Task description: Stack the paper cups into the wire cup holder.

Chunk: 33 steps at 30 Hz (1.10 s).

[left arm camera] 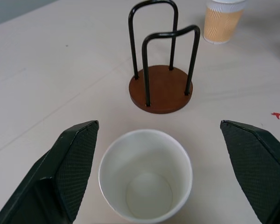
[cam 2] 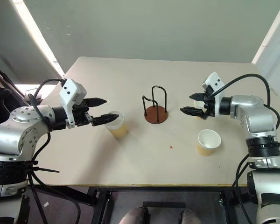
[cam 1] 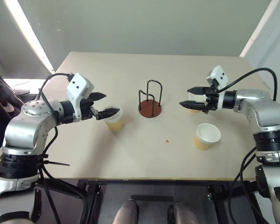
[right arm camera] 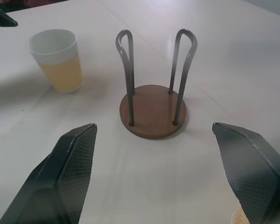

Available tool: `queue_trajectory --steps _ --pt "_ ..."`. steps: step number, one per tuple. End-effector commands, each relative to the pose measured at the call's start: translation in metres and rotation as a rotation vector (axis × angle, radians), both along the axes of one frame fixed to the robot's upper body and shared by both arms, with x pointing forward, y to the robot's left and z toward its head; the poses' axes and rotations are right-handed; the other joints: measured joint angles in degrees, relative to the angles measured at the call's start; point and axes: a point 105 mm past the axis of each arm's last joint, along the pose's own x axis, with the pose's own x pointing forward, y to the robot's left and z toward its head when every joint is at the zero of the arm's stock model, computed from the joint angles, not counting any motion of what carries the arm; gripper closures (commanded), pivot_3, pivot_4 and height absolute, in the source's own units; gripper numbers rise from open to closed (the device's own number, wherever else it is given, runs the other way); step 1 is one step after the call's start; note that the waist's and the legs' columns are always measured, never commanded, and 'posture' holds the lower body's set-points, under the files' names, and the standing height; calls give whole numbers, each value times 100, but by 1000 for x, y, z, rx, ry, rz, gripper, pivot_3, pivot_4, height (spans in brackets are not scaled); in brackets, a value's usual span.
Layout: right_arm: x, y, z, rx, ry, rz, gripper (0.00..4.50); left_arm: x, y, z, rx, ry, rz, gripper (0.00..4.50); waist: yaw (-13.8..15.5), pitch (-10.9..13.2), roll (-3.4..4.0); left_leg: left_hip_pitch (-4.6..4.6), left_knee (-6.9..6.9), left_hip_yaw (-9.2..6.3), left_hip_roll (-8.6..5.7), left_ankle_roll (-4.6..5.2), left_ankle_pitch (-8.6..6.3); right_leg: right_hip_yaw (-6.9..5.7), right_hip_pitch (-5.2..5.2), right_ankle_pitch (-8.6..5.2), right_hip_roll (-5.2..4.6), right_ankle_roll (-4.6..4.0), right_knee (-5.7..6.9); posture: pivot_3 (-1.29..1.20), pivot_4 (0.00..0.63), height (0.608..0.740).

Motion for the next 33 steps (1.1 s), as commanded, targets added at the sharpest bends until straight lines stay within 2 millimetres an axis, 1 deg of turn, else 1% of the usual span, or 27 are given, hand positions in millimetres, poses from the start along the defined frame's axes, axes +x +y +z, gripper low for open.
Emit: queue_trajectory --steps 1,6,10,12,17,21,27,33 --pt "-9 8 22 -9 -65 65 412 -3 1 16 2 -58 -2 0 3 0 0 0 0 0 0 0 0 1 0 0 0 0 0 0 150 740" --pt "-12 14 19 -8 -45 80 412 -2 0 18 5 -61 -8 0 3 0 0 1 0 2 0 -1 0 2 0 0 1 0 0 0 150 740" --pt "-11 26 11 -13 -38 87 412 -2 0 18 7 -60 -7 0 1 0 0 2 0 3 1 -1 1 4 0 0 1 0 0 0 150 740" --pt "-7 31 6 -24 -38 77 412 -1 0 18 7 -61 -7 0 0 0 0 4 0 3 2 0 0 4 -1 0 2 0 1 0 150 740" --pt "10 42 -5 -51 -55 14 412 -1 -1 20 5 -64 -9 0 0 0 0 4 0 2 3 3 -1 5 -3 0 2 0 3 0 150 740" --pt "18 51 -15 -84 -69 -1 412 -2 -1 20 6 -64 -8 0 1 0 0 2 -1 2 4 2 -4 5 -8 0 2 0 4 0 150 740" --pt "25 64 -19 -106 -93 -1 412 -2 0 20 7 -63 -5 0 0 0 0 1 0 3 4 -5 -8 6 -10 0 2 -1 0 0 150 740" --pt "33 80 -15 -89 -120 -13 412 -2 0 19 5 -63 -6 0 -3 0 0 1 -1 3 5 -6 -12 6 -15 -1 2 -4 2 0 150 740"
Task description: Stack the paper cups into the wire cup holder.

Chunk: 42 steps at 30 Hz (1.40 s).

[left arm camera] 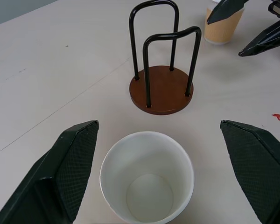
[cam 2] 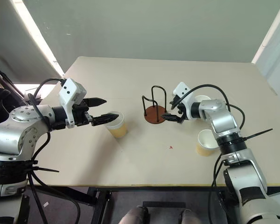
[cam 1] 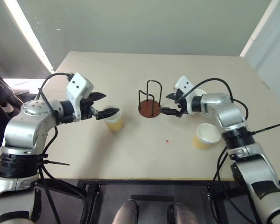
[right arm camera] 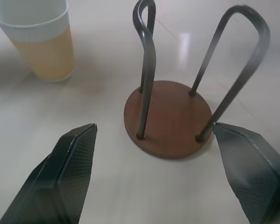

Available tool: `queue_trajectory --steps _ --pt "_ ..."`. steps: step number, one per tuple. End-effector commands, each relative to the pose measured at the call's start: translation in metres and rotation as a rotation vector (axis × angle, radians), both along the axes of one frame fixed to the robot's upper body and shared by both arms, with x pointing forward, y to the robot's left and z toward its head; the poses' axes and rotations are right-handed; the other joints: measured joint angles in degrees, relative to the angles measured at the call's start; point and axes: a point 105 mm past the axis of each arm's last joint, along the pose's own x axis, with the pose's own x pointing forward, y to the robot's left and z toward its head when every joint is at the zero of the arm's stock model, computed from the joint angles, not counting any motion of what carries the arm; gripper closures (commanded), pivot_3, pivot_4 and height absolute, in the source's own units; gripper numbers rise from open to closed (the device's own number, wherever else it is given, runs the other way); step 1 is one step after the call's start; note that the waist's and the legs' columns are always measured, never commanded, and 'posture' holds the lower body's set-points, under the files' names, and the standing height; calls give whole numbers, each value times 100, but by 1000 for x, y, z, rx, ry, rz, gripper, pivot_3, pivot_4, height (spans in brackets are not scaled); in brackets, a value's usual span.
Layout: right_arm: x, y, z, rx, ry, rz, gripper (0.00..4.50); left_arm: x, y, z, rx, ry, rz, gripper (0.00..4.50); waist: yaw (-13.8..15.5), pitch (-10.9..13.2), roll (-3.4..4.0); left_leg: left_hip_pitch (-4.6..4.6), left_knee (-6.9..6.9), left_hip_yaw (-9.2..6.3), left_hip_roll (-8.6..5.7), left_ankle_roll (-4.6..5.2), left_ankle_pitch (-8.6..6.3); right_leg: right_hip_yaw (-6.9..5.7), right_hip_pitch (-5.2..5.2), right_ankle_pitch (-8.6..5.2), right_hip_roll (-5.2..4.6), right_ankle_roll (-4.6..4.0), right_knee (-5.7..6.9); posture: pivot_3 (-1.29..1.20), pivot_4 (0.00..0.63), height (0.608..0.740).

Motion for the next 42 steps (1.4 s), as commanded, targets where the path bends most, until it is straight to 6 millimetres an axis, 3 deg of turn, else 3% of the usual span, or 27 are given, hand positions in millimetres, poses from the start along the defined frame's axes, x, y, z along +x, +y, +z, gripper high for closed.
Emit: queue_trajectory --steps 1,13,14,17,26,33,36,42 --pt "7 11 19 10 -81 -4 412 -2 0 16 4 -59 -6 0 -2 0 0 0 0 0 0 2 -2 0 -1 0 0 0 1 0 150 740" --pt "7 53 17 17 -95 43 412 -3 0 12 3 -53 -2 0 -4 0 0 -6 0 0 1 -15 -11 1 -14 -5 0 -8 1 0 150 740" --pt "8 55 15 9 -98 45 570 -3 0 12 4 -52 -1 0 -5 0 0 -6 -1 0 1 -16 -12 1 -16 -5 1 -9 1 0 150 740" --pt "8 63 12 -7 -108 49 1244 -4 1 12 4 -52 3 0 -7 0 0 -7 -1 0 3 -20 -15 1 -19 -7 2 -12 2 0 150 740" --pt "8 59 13 -14 -105 50 4474 -7 1 9 12 -42 -5 0 -5 0 0 -11 0 1 4 -25 -18 1 -22 -9 3 -16 2 0 150 740" --pt "-6 29 26 -26 -67 106 4474 -19 -17 7 54 -5 -128 0 27 0 -1 -26 1 2 1 -26 -18 1 -26 -11 4 -19 0 0 150 740" --pt "-22 14 21 -92 -28 176 4474 -29 -33 17 14 6 -221 0 32 0 -3 -25 2 7 2 -25 -18 3 -24 -11 4 -19 -1 0 150 740" --pt "-62 -3 13 -193 36 308 4474 -43 -53 24 96 -1 -362 0 25 0 -4 -22 2 15 6 -21 -15 5 -20 3 5 7 -2 0 150 740"
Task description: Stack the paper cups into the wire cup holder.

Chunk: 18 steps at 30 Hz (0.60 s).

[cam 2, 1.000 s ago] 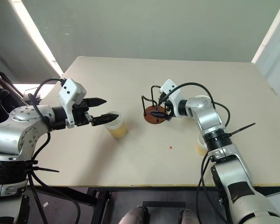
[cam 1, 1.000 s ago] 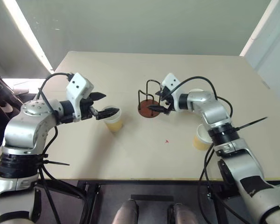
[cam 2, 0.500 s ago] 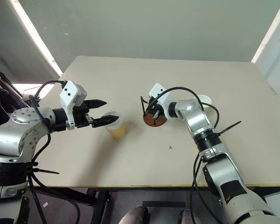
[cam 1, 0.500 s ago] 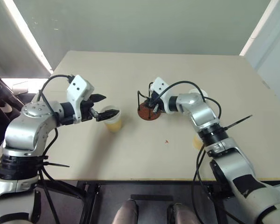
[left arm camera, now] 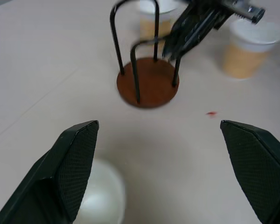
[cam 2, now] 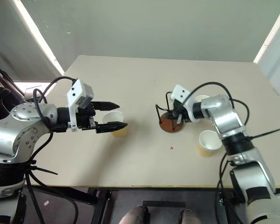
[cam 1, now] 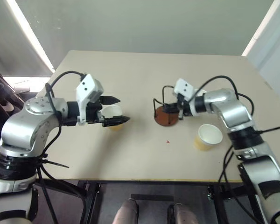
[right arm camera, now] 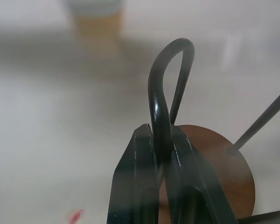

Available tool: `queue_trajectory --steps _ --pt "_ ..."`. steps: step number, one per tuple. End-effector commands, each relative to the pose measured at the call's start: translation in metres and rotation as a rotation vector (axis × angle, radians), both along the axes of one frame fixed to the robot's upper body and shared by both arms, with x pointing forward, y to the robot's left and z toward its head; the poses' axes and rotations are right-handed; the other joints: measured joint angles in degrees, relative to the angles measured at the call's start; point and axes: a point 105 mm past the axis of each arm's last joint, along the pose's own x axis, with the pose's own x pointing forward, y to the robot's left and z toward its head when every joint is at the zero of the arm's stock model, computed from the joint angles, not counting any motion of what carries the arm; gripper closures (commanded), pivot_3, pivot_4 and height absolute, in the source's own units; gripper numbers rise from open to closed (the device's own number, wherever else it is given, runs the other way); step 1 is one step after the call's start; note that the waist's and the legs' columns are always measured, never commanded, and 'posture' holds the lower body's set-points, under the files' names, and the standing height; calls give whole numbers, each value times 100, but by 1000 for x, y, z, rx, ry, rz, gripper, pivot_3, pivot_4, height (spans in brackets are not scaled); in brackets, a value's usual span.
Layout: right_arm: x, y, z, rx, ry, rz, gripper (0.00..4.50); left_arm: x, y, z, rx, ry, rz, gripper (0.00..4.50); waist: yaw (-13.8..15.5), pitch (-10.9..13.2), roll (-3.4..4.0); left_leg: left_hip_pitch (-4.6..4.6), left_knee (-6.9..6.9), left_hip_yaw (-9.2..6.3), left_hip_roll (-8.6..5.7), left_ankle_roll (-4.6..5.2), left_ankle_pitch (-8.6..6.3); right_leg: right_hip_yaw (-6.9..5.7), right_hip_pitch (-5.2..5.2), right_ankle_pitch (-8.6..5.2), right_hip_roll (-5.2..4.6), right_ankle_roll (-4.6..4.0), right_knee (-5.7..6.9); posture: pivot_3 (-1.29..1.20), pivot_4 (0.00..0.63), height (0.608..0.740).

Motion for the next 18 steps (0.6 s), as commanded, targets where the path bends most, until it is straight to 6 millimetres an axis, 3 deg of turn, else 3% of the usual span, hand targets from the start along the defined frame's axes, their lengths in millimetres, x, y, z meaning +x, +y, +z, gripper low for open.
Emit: queue_trajectory --steps 1,9,14,18 --pt "-23 6 14 -10 -21 107 4474 -11 -11 14 48 -49 -93 0 -27 0 0 3 0 2 2 1 1 1 1 0 0 -1 1 0 150 740" --pt "-52 6 1 -69 28 199 4474 -23 -17 15 118 -34 -209 0 -79 0 -1 21 -2 17 13 36 15 15 7 2 3 0 6 0 150 740" --pt "-59 9 -5 -69 46 224 4474 -26 -13 9 171 -15 -240 0 -80 -1 -2 21 -1 17 12 50 16 17 8 7 3 -5 5 0 150 740" --pt "-60 9 -20 -83 70 234 4474 -24 -11 8 196 -19 -244 0 -81 -2 -3 21 -1 17 12 52 15 17 9 6 3 -5 4 0 150 740"
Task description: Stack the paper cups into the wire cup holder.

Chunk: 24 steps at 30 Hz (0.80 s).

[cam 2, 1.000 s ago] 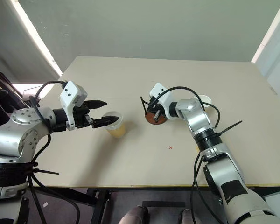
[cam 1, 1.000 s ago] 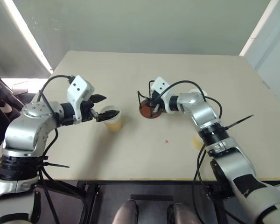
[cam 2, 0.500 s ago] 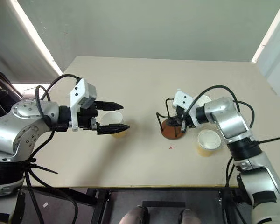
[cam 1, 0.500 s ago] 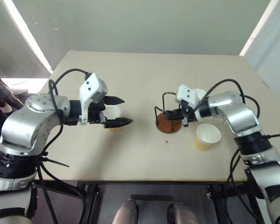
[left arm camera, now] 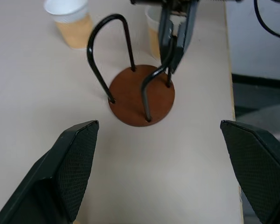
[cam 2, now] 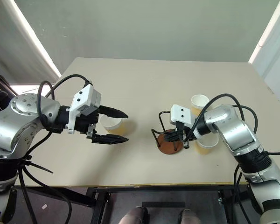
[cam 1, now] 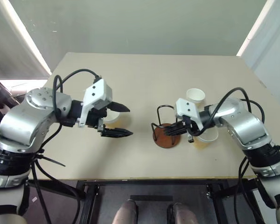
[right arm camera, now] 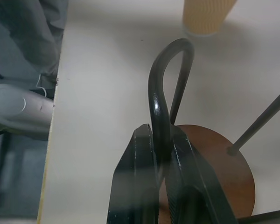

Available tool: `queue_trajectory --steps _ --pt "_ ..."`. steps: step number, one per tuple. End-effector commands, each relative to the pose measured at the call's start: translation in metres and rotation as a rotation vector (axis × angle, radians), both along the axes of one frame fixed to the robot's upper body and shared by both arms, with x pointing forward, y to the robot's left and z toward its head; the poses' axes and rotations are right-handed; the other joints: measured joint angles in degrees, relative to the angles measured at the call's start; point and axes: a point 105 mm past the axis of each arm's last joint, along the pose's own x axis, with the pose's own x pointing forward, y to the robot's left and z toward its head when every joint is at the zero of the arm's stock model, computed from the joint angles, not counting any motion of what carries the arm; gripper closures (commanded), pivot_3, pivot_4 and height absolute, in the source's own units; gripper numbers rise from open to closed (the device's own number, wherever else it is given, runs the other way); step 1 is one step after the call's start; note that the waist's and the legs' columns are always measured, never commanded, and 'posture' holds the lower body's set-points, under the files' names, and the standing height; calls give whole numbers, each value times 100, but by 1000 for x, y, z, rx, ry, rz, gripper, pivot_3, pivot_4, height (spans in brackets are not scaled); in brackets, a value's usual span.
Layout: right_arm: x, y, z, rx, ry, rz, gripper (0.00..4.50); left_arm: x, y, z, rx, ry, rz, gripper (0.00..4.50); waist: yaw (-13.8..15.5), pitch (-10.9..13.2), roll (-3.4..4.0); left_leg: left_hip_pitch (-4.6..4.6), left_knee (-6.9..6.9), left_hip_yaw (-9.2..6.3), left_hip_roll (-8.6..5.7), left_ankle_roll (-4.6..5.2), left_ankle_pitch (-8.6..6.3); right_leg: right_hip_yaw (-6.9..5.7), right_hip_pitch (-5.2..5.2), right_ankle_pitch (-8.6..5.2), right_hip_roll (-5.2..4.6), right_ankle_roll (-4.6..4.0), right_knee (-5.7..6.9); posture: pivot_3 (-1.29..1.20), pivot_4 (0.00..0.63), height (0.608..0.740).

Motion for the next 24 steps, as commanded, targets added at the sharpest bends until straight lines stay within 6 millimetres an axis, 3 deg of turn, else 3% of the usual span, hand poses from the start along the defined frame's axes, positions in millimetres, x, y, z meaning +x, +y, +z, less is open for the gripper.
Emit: queue_trajectory --steps 1,5,11,16,24 --pt "-5 2 -9 -21 10 32 4474 -1 0 9 18 -51 -18 0 -1 -2 -3 0 0 0 0 0 0 0 1 0 0 0 0 0 150 740" --pt "-2 1 -11 -26 4 29 3358 0 0 8 22 -53 -17 0 -7 -2 -4 2 0 0 2 9 -4 0 2 0 0 0 1 0 150 740" --pt "1 3 -7 -16 -22 25 1230 1 1 7 24 -57 -12 0 -8 -2 -4 0 0 0 1 11 -4 0 1 0 0 0 0 0 150 740" --pt "-3 -2 5 -11 -24 30 1230 2 2 6 23 -58 -7 0 -8 -2 -4 -3 0 0 1 8 -3 0 1 0 0 0 -4 0 150 740" --pt "-15 -32 31 -98 -74 44 1230 3 3 4 26 -60 -10 0 7 -2 -5 -8 1 3 -2 -3 2 1 2 0 0 0 -8 0 150 740"
